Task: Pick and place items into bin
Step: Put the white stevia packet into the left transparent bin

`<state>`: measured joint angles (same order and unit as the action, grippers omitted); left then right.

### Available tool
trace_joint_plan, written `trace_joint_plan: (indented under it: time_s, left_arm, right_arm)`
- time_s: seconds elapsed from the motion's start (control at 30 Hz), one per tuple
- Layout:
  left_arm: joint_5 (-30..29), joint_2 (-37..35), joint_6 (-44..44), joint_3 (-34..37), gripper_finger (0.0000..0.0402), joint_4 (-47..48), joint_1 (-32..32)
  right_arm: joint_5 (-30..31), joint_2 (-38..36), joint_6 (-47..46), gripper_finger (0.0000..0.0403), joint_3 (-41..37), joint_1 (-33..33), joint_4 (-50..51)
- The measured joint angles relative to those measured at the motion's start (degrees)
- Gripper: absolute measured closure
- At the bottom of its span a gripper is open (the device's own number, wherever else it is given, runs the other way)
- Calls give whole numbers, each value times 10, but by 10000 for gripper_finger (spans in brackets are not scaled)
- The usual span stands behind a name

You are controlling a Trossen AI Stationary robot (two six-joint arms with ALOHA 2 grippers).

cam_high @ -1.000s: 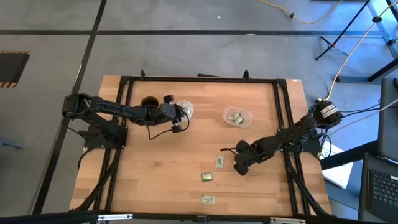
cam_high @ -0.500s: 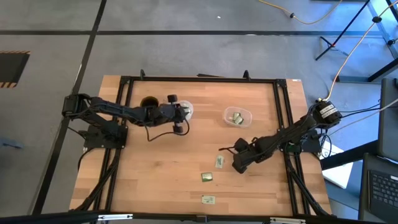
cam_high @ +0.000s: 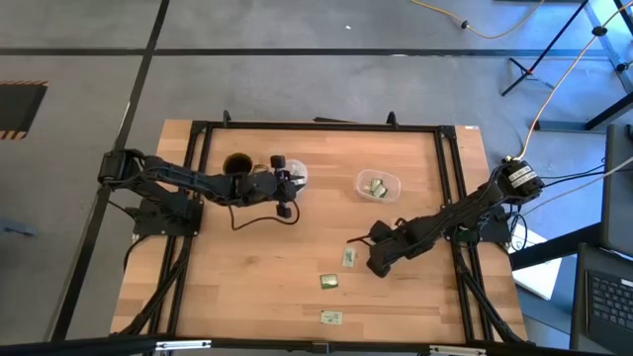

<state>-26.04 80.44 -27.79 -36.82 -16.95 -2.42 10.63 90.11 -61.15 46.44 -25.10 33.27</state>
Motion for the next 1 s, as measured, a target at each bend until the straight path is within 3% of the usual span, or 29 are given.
trace_joint_plan:
  time_s: [0.57,0.8,1.0]
  left_arm:
    - [0,0,0,0,303,0,20]
    - [0,0,0,0,304,0,20]
    - [0,0,0,0,304,0,20]
  right_arm:
    - [5,-1,19,288,0,-7,-8]
    - [11,39,17,299,-10,-18,-10]
    - [16,63,8,338,-7,-18,-4]
